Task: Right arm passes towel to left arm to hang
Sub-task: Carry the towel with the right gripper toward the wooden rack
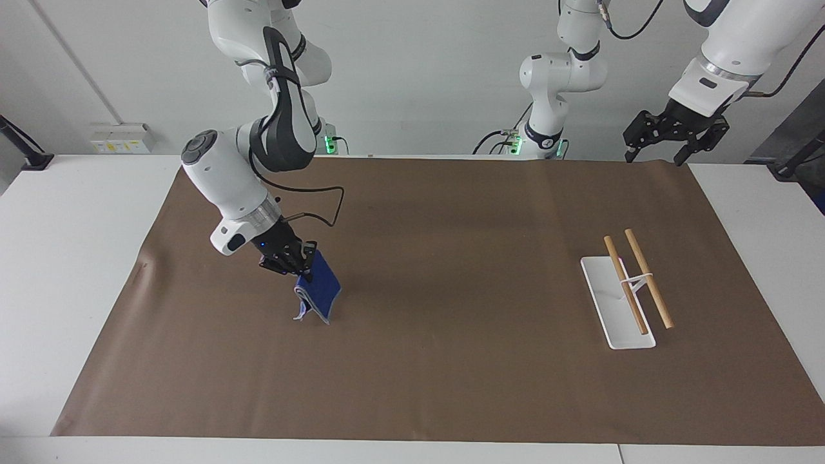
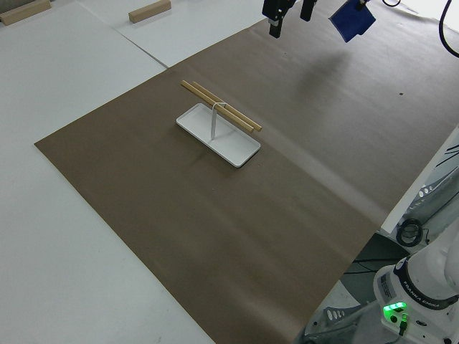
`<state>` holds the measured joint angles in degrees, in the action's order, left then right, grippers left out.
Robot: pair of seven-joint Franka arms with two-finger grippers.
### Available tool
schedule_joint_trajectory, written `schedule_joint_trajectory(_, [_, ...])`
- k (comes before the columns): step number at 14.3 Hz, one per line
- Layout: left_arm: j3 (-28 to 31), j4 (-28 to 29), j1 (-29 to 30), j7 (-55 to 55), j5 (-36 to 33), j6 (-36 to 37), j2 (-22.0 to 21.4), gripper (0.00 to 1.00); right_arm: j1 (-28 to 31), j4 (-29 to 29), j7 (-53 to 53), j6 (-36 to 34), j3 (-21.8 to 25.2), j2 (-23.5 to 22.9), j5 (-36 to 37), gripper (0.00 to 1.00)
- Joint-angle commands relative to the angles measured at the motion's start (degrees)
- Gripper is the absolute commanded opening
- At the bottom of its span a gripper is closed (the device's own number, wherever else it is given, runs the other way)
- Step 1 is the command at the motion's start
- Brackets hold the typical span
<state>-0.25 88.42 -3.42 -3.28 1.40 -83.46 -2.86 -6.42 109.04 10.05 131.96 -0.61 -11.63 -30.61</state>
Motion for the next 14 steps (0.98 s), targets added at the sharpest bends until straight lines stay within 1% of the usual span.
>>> schedule_joint_trajectory(1, [-0.1,1.9,0.3,0.4,-0.8,-0.4,-1.7,1.0,0.5,-2.6,1.4,-1.1,-1.8,-0.8,-9.4,0.0])
schedule_joint_trajectory(2, [-0.1,1.9,0.2,0.4,-0.8,-0.4,-1.7,1.0,0.5,-3.0,1.4,-1.2,-2.5,-0.9,-13.8,0.0])
schedule_joint_trajectory(5, [-0.1,1.9,0.2,0.4,-0.8,-0.4,-1.7,1.0,0.5,-3.6,1.4,-1.0,-5.4,-0.8,-31.1,0.0])
schedule_joint_trajectory(7, [-0.1,1.9,0.2,0.4,-0.8,-0.4,-1.7,1.0,0.4,-3.9,1.2,-1.0,-7.5,-0.6,-40.2,0.0])
schedule_joint_trajectory(10, [-0.1,1.9,0.2,0.4,-0.8,-0.4,-1.7,1.0,-0.3,-3.7,0.4,-0.5,-10.9,-0.2,-49.6,0.0])
schedule_joint_trajectory(14, [-0.1,1.9,0.2,0.4,-0.8,-0.2,-1.7,1.0,-3.5,-3.7,-1.3,-0.3,-11.5,0.5,-61.2,0.0])
